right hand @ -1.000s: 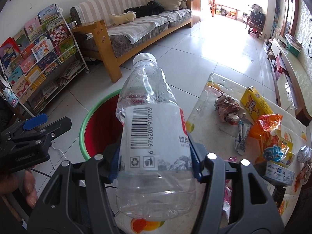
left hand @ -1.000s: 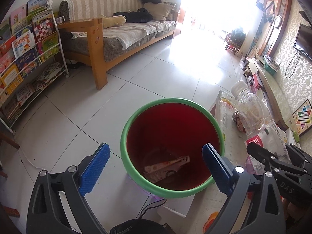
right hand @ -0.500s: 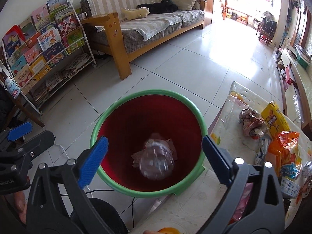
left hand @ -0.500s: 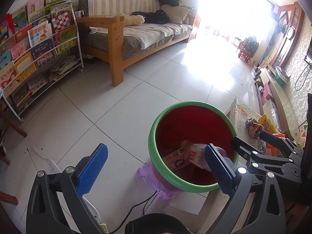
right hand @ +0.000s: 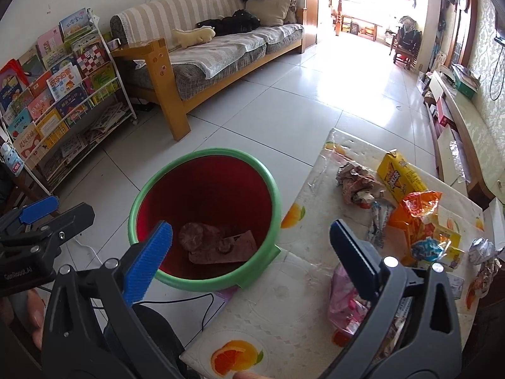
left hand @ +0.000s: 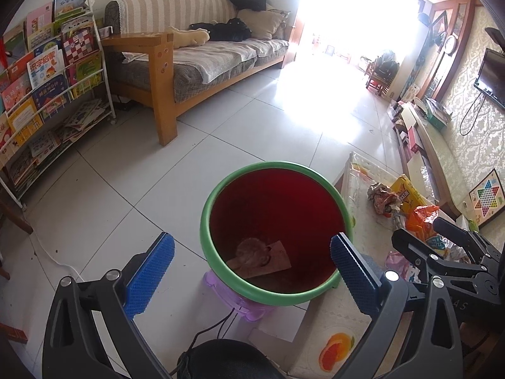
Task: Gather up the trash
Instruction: 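Move both open grippers back over the table toward the remaining trash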
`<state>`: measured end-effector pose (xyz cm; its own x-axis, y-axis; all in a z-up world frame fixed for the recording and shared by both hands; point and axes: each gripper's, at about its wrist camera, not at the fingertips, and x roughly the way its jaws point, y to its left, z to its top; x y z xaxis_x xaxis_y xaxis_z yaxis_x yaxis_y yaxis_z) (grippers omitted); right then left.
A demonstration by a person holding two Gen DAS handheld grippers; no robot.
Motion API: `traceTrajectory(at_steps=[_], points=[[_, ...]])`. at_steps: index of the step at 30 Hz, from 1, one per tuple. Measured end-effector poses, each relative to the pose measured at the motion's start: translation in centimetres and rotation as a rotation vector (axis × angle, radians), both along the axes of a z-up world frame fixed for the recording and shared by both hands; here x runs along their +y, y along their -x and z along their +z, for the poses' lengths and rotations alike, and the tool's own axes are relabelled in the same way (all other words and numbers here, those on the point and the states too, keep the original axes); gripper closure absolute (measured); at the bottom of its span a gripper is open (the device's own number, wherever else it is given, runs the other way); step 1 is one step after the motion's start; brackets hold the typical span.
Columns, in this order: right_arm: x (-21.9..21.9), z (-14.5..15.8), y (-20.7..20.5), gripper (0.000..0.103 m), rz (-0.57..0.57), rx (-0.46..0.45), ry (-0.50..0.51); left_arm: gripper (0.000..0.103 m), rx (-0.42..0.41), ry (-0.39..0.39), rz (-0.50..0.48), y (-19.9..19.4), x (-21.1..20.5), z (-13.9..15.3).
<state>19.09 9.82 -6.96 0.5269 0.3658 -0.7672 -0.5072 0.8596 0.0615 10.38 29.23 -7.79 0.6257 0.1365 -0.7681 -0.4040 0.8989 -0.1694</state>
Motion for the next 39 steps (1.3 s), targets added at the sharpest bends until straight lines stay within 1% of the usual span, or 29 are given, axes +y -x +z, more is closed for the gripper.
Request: traceTrajectory(at_steps=[4, 7, 10, 13, 15, 21, 23, 25, 28, 32, 36, 39], points=[[-4.1, 1.3, 0.9, 0.005, -0.047, -0.029, -0.017, 0.008, -0.03, 0.003, -0.009, 0.2, -2.3, 0.8], [-7.3, 2.0, 1.7, 0.005, -0.088, -0.065, -0.006, 0.008, -0.04, 0.017, -0.018, 0.4, -4.4, 1.1], [-10.7, 2.3, 2.4, 0.005, -0.145, -0.092, 0.025, 0.008, -0.044, 0.04, -0.09, 0.3, -7.1, 1.1], [-14.5, 2.2, 2.9, 0.005, -0.203, -0.102, 0.039, 0.008, -0.041, 0.044, -0.178, -0.2, -10.5, 0.8], [-16.9, 2.1, 3.4, 0.005, -0.239, -0.129, 0.059, 0.008, -0.035, 0.059, -0.228, -0.5, -12.6, 0.5], [-23.4, 0.9, 4.5, 0.005, -0.322, -0.075, 0.08, 0.008, -0.004, 0.087, -0.362, -1.7, -19.1, -0.8], [-25.3, 0.5, 5.1, 0.005, -0.347, -0.072, 0.091, 0.008, 0.018, 0.094, -0.396, -2.3, -20.9, -1.5], [-27.0, 0.1, 5.2, 0.004, -0.36, -0.041, 0.07, 0.008, 0.037, 0.11, -0.422, -2.9, -22.4, -2.2], [-28.4, -0.6, 5.6, 0.004, -0.367, -0.011, 0.04, 0.008, 0.073, 0.123, -0.431, -4.2, -23.9, -3.5], [-28.2, -1.6, 6.1, 0.005, -0.341, 0.006, 0.044, 0.008, 0.117, 0.096, -0.436, -5.9, -25.0, -4.8], [-27.7, -2.8, 6.3, 0.005, -0.329, 0.033, 0.036, 0.008, 0.173, 0.107, -0.421, -7.9, -25.2, -6.7], [-28.0, -3.7, 5.9, 0.005, -0.348, 0.06, 0.025, 0.008, 0.214, 0.101, -0.41, -9.5, -25.2, -8.2]])
